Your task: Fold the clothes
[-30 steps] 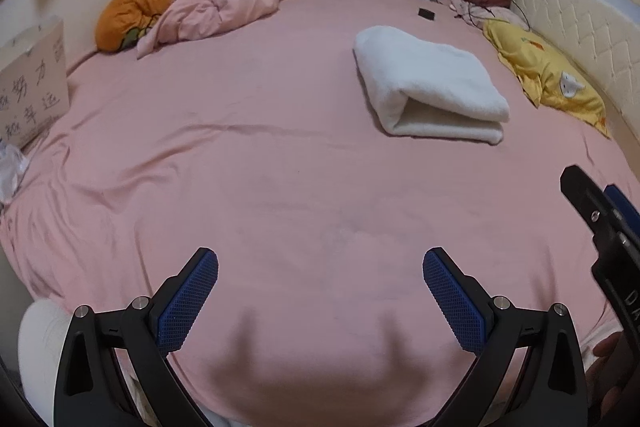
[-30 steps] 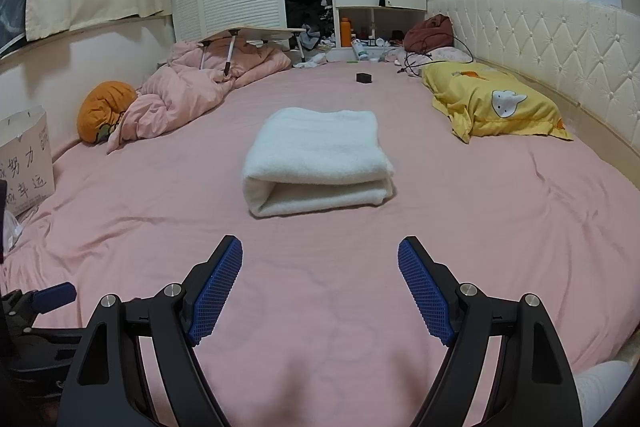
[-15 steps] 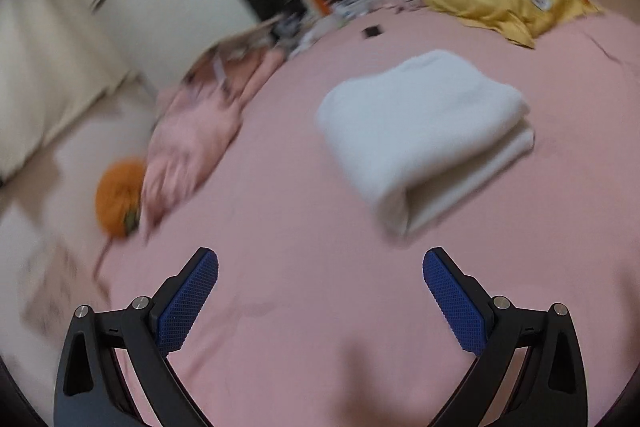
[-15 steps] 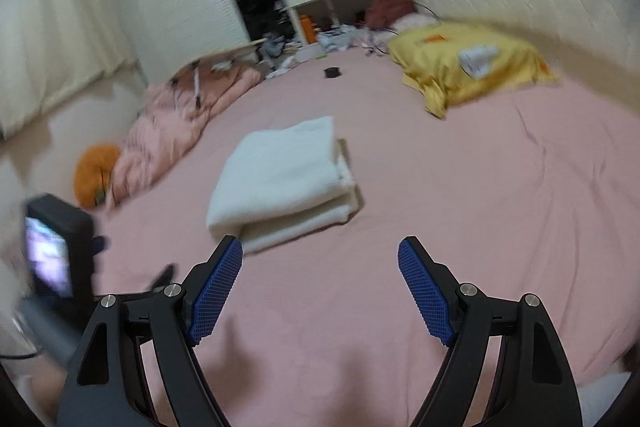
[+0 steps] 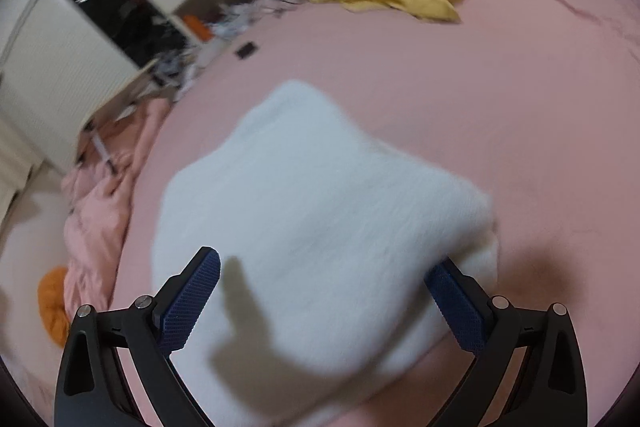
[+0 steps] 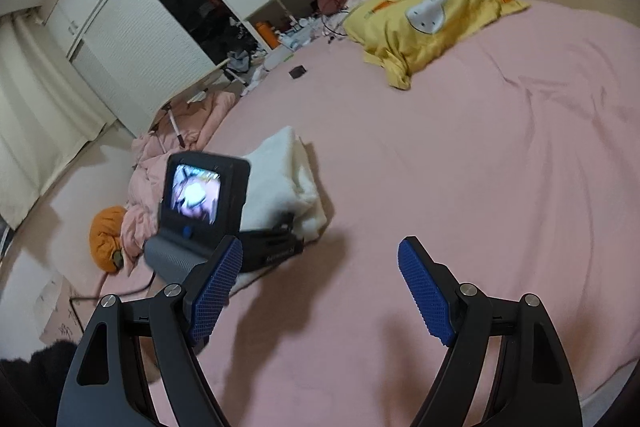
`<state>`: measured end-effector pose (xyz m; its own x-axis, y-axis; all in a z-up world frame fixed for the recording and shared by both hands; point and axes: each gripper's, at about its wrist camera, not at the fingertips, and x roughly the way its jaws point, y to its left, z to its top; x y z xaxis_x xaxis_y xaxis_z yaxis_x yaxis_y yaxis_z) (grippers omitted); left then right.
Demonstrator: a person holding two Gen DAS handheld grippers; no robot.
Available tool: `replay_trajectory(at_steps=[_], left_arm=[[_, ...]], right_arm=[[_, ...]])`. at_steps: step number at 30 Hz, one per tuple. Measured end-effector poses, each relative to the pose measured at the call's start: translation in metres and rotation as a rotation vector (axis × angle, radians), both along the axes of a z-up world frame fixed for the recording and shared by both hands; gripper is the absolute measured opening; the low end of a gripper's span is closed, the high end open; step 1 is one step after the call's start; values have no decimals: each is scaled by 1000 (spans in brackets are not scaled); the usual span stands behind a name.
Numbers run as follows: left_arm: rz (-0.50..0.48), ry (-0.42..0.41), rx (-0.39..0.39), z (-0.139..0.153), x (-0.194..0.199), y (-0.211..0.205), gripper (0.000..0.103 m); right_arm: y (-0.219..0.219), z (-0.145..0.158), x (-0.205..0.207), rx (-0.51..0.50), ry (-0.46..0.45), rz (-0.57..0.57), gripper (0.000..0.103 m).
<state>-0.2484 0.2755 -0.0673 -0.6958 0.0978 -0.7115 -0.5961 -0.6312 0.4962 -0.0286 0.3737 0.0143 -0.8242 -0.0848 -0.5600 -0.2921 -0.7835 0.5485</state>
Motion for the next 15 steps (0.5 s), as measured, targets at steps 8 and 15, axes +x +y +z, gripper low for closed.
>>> replay_trajectory(at_steps=[8, 15], left_arm=[[-45, -132, 64, -4, 0, 9, 92], [100, -278, 325, 18, -28, -15, 31]], right_arm=[[12, -7, 7, -98, 8, -46, 80], [10, -2, 3, -80, 4, -38, 80]])
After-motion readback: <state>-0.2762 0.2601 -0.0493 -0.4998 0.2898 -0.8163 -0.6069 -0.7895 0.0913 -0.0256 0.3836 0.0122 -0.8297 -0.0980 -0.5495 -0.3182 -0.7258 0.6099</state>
